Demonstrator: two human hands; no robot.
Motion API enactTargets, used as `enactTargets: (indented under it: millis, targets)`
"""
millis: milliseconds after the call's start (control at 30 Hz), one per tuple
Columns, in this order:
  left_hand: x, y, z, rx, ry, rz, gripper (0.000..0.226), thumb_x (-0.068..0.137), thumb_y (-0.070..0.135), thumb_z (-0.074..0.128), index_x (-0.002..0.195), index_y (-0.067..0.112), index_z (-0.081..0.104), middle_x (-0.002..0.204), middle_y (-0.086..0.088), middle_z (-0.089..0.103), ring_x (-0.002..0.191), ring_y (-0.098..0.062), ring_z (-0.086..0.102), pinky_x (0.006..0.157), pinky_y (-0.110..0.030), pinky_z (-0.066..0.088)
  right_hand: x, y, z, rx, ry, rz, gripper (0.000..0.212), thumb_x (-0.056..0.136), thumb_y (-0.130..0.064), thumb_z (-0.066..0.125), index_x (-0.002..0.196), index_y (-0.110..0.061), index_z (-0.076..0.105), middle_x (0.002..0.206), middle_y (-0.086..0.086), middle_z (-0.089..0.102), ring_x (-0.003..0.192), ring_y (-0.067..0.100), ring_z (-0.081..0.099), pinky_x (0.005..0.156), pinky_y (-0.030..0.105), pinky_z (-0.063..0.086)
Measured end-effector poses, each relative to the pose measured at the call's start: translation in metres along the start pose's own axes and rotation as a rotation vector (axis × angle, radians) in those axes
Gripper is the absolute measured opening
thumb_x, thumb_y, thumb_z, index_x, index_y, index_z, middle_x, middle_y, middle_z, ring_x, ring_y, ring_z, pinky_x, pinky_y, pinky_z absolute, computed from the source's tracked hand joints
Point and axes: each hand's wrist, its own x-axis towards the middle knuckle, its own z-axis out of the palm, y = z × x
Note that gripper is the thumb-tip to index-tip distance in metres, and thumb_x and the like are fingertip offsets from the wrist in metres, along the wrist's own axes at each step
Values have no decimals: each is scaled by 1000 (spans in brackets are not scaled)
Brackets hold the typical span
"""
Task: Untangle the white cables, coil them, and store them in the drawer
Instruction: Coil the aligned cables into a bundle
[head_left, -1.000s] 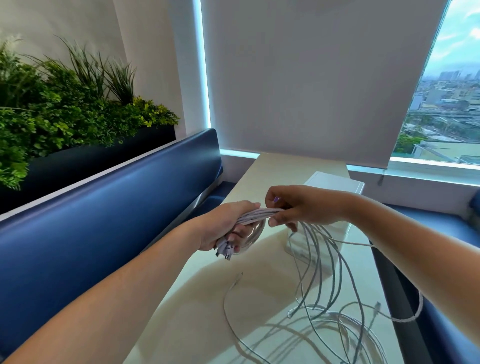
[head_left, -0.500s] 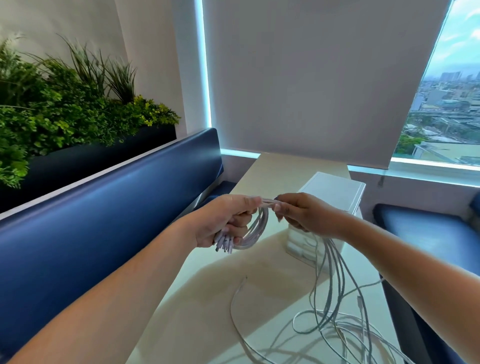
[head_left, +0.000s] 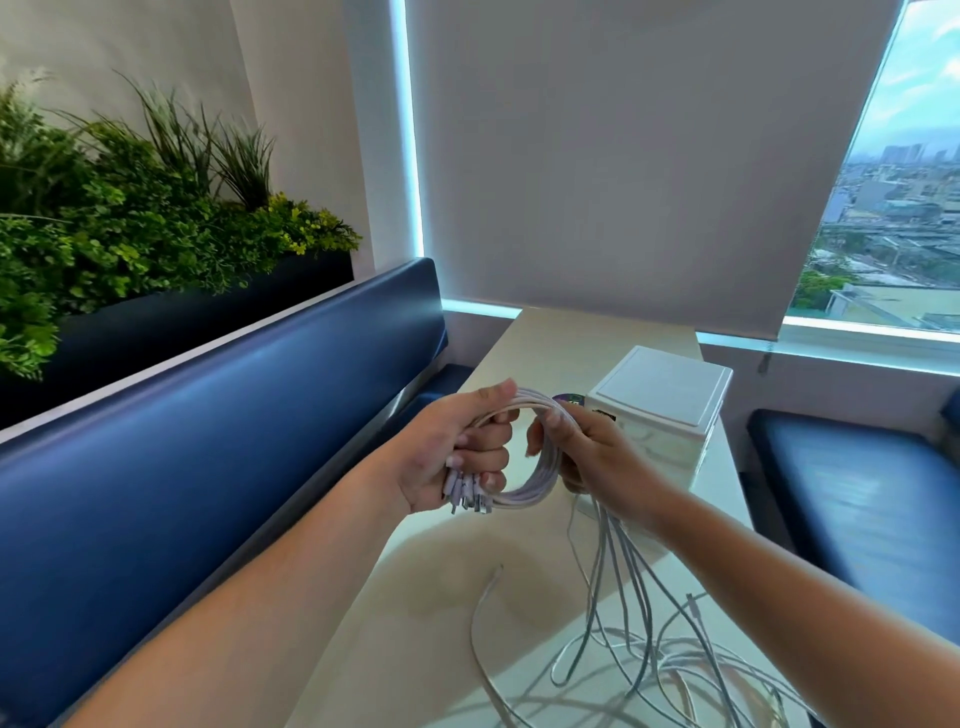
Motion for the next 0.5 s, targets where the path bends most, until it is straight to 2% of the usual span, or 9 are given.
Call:
enactTargets:
  millis: [100,233,333,400,467,500]
  targets:
    - [-2,-1,1,32,33,6,34,86,40,55,72,14,42,42,9,23,32,-3,21,45,-21,38,-1,-7,3,-28,51,-12,49,83,-55,41,68,-11,57,43,-10,39,39,4,31,43,17,26]
    - [-5,-3,0,88,96,-18,51,79,60,51,72,10,46,41,6,23,33,-7,22,57,-27,45,-3,-10,8,-9,56,12,51,81,-55,40,62,-10,55,41,-9,43,38,4,31,42,16,26]
    - [-5,-6,0,78,141,-47,51,86,58,47,67,11,49,41,4,23,33,-9,24,58,-30,44,0,-12,11,-64,79,18,57,81,-59,39,58,-9,54,44,-6,50,39,3,36,45,17,29]
    - [-4,-7,1,91,170,-58,51,95,53,42,66,11,48,42,4,22,34,-10,23,56,-30,43,4,-10,8,-174,93,1,70,82,-68,38,59,-6,58,48,-1,58,43,8,43,50,24,33]
    - [-4,-7,-1,108,188,-71,53,98,53,39,66,12,49,43,4,22,34,-10,22,55,-29,44,8,-8,3,-327,103,-34,77,79,-79,39,62,-8,63,59,9,64,53,23,50,58,37,39]
    - [-5,-7,-3,123,187,-81,55,97,55,38,65,12,49,44,4,22,34,-10,21,54,-29,44,9,-11,-1,-403,110,-53,76,78,-79,40,64,-9,64,62,7,65,54,20,51,60,37,41]
